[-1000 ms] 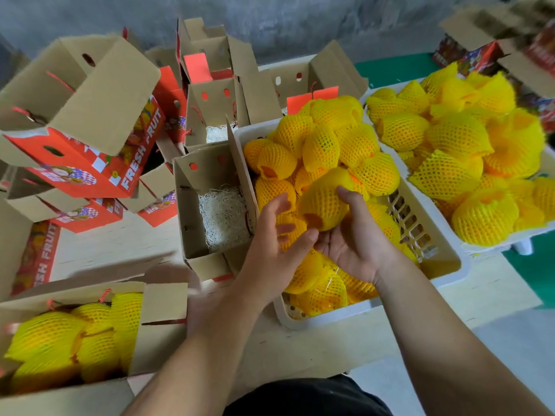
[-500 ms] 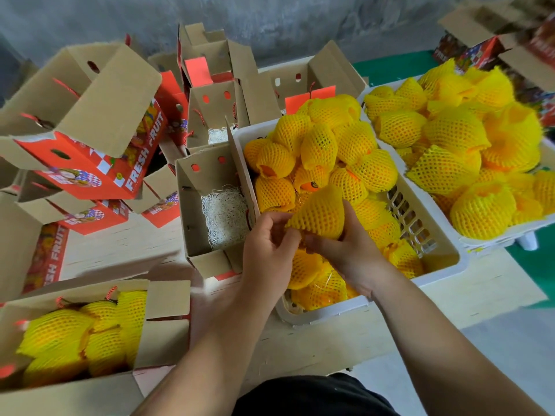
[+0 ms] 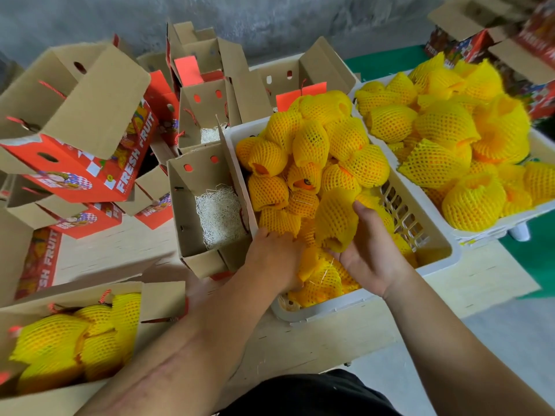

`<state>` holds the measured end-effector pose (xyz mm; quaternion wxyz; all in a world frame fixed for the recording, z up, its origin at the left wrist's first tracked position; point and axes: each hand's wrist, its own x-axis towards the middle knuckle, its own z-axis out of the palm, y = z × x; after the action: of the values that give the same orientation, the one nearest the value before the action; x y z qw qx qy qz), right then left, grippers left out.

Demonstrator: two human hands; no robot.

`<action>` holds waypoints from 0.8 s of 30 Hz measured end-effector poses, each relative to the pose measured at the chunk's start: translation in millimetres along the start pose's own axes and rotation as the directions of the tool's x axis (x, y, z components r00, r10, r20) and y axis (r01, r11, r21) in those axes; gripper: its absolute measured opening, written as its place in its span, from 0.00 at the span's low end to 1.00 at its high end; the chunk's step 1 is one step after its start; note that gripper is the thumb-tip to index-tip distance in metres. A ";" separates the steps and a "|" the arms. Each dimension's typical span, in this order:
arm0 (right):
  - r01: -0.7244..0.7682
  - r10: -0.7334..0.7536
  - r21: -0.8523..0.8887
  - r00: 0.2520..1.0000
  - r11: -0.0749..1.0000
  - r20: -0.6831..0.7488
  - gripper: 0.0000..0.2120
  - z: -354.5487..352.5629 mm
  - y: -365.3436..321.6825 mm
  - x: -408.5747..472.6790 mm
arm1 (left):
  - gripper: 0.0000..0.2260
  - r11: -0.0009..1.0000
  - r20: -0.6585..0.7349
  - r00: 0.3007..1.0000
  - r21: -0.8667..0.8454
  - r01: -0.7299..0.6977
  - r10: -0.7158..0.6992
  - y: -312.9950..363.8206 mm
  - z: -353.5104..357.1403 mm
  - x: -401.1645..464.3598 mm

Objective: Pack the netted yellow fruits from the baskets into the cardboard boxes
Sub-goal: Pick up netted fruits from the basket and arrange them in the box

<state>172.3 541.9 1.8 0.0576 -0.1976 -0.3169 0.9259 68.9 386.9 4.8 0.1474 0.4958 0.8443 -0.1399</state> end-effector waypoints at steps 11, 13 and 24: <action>0.068 -0.116 -0.301 0.982 0.951 -0.146 0.23 -5.7 9.2 11.2 | 0.36 0.733 -0.349 0.884 -0.681 -0.010 -0.312 -4.3 -11.6 -32.2; 0.118 -0.162 -0.343 0.981 0.932 -0.104 0.19 -2.6 9.1 6.3 | 0.33 0.465 -0.192 0.893 -0.885 0.022 -0.407 -6.4 -15.0 -40.0; 0.371 -0.499 -0.747 0.865 0.552 0.061 0.30 99.8 70.2 -8.6 | 0.32 -0.417 0.181 0.852 -0.908 -0.047 -0.491 -37.0 9.4 -93.6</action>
<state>141.3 428.0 33.8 0.2253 -0.1912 -0.6958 0.6546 81.0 291.4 35.9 0.3095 -0.0240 0.6792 0.6651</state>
